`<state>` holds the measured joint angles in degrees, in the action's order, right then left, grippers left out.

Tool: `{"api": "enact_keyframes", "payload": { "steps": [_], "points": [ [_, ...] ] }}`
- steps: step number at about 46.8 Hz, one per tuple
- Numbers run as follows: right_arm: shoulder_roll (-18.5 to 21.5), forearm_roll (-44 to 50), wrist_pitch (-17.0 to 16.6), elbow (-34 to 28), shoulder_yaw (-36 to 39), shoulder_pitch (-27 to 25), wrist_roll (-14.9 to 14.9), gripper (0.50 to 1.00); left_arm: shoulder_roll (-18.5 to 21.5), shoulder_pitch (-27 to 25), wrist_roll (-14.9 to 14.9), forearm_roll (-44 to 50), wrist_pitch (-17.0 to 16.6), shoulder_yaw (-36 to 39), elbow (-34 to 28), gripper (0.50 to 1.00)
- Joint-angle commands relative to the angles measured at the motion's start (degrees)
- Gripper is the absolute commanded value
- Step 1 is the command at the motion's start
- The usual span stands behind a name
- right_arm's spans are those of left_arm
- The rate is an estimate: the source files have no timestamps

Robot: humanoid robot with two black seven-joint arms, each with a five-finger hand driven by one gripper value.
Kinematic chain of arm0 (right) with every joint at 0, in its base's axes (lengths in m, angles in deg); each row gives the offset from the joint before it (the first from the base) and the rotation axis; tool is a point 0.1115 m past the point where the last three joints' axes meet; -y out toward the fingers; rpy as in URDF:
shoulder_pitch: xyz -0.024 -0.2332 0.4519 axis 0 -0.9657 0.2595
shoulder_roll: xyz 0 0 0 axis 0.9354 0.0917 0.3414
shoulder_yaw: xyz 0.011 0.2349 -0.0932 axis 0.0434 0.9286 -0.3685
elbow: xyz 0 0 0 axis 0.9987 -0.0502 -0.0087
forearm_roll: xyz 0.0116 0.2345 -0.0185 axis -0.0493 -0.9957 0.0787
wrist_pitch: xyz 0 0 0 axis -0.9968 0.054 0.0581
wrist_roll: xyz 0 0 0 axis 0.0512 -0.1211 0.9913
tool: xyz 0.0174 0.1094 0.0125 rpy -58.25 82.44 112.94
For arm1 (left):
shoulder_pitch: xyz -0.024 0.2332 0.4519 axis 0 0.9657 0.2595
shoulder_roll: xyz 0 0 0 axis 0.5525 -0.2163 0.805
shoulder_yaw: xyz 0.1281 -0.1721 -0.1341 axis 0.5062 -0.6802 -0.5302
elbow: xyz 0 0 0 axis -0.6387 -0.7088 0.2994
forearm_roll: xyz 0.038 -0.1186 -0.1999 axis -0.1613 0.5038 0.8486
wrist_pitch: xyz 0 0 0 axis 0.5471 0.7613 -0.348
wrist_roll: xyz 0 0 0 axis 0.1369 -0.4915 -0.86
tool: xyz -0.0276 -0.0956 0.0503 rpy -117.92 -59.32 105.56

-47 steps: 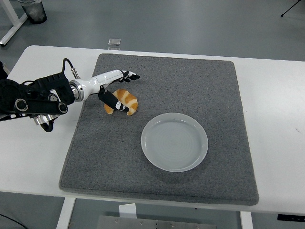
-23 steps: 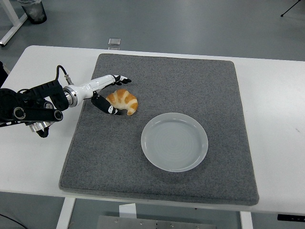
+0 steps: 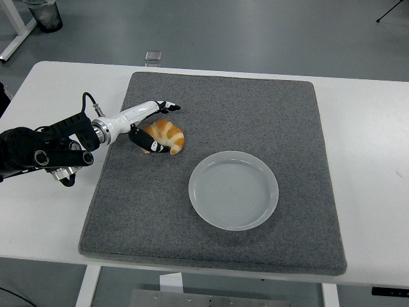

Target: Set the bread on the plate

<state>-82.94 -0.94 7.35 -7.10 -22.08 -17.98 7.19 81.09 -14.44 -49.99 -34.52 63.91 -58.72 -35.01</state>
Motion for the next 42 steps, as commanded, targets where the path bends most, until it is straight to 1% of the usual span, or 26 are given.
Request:
{"api": "enact_keyframes", "payload": {
  "steps": [1,5,6,7,11,16,19,22,25,32,37,42],
  "points": [
    [0.0,0.0,0.0,0.01,0.0,0.0,-0.01,0.954,-0.53,0.94,0.33,-0.01,-0.04,-1.31,0.69,0.956],
    [0.0,0.0,0.0,-0.08,0.0,0.0,-0.01,0.952,-0.62,1.65,0.42,-0.01,0.05,-2.19,0.78,0.936],
    [0.0,0.0,0.0,0.0,-0.08,0.0,-0.01,0.952,-0.62,1.65,0.42,-0.01,-0.04,-2.19,0.69,0.924],
    [0.0,0.0,0.0,0.01,-0.08,0.0,-0.01,0.952,-0.62,1.82,0.42,-0.01,0.05,-2.19,0.69,0.9],
    [0.0,0.0,0.0,0.01,-0.08,0.0,-0.01,0.952,-0.62,2.0,0.42,-0.09,0.05,-2.19,0.6,0.849],
    [0.0,0.0,0.0,0.01,-0.08,0.0,-0.01,0.952,-0.53,2.0,0.42,-0.09,0.14,-2.19,0.6,0.757],
    [0.0,0.0,0.0,0.01,-0.08,0.0,-0.01,0.952,-0.53,2.0,0.42,-0.01,0.14,-2.19,0.6,0.684],
    [0.0,0.0,0.0,0.01,-0.08,0.0,-0.01,0.952,-0.53,1.91,0.51,-0.1,0.14,-2.19,0.51,0.579],
    [0.0,0.0,0.0,0.01,-0.08,0.0,-0.01,0.952,-0.53,1.74,1.12,-0.01,0.14,-2.19,0.43,0.504],
    [0.0,0.0,0.0,0.01,-0.08,0.0,-0.01,0.952,-0.01,1.21,2.53,0.08,0.14,-3.86,0.34,0.5],
    [0.0,0.0,0.0,0.01,-0.08,0.0,-0.01,0.952,0.61,1.12,2.7,-0.01,0.14,-5.97,0.43,0.5],
    [0.0,0.0,0.0,0.01,-0.08,0.0,-0.01,0.952,0.87,0.86,2.7,-0.01,0.14,-6.06,0.43,0.5]
  ]
}}
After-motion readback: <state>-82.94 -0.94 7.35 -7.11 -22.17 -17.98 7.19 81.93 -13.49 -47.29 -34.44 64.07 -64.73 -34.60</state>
